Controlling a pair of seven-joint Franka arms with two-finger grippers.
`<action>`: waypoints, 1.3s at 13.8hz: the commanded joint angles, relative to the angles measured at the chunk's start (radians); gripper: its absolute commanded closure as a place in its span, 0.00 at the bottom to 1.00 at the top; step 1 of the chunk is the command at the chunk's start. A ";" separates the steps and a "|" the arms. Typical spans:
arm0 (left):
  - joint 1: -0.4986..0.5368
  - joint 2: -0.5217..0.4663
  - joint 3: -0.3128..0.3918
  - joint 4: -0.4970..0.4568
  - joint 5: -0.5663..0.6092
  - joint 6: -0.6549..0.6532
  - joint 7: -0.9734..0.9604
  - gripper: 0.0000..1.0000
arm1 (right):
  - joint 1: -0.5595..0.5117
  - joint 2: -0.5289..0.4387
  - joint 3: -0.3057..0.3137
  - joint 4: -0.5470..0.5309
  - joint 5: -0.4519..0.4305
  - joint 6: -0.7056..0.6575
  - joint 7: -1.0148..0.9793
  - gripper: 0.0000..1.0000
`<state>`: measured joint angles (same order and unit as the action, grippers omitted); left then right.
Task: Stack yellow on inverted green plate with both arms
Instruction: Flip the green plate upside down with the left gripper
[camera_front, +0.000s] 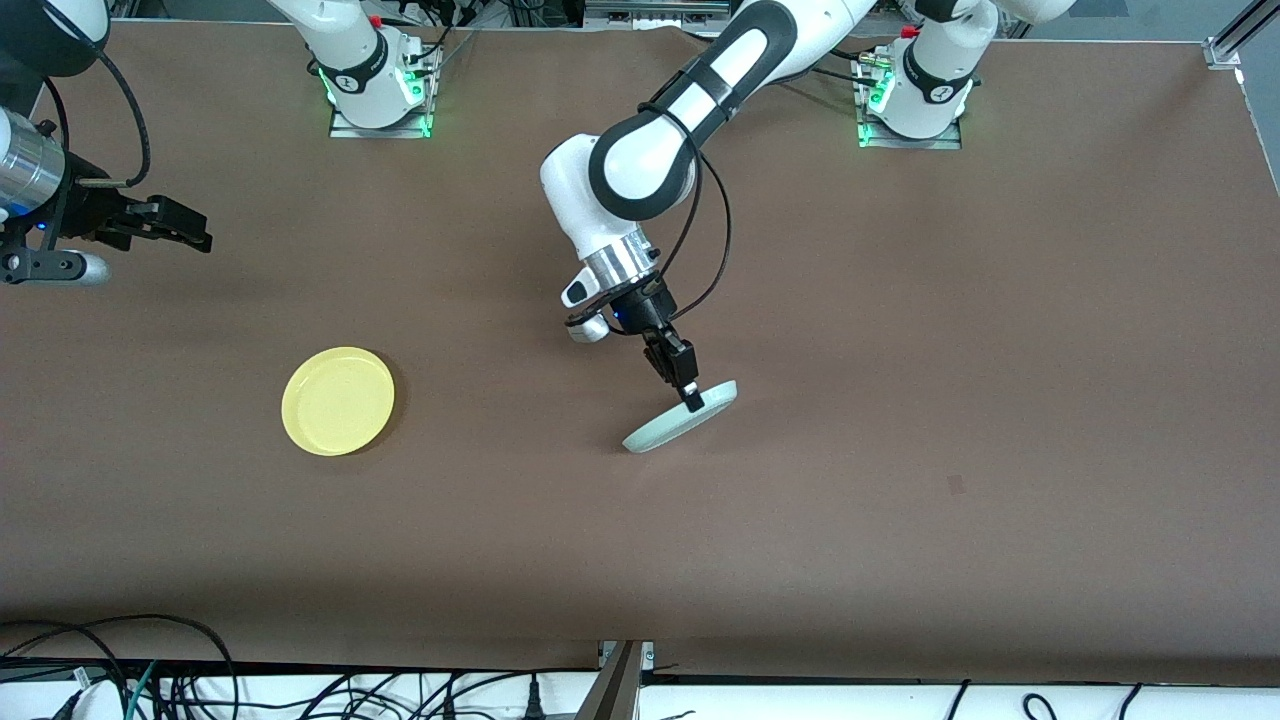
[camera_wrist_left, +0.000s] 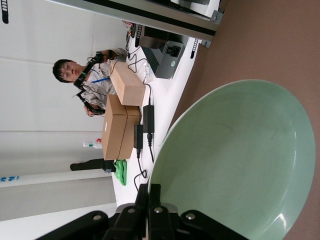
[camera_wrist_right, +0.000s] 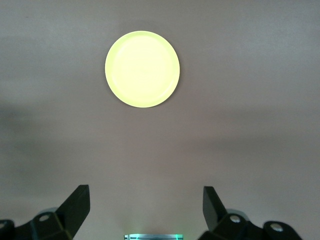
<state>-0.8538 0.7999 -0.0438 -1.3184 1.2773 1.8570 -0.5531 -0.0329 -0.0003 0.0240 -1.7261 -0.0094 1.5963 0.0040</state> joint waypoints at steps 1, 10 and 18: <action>-0.036 0.071 0.008 0.054 0.056 -0.064 -0.040 1.00 | 0.004 0.003 -0.003 0.013 0.000 -0.015 0.016 0.00; -0.079 0.130 -0.047 0.056 0.076 -0.130 -0.185 1.00 | 0.004 0.003 -0.003 0.013 0.002 -0.015 0.016 0.00; -0.079 0.169 -0.168 0.079 -0.004 -0.130 -0.355 0.09 | 0.004 0.003 -0.003 0.013 0.002 -0.015 0.016 0.00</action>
<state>-0.9358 0.9374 -0.1782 -1.2924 1.2978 1.7300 -0.8632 -0.0329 0.0024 0.0239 -1.7261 -0.0094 1.5963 0.0040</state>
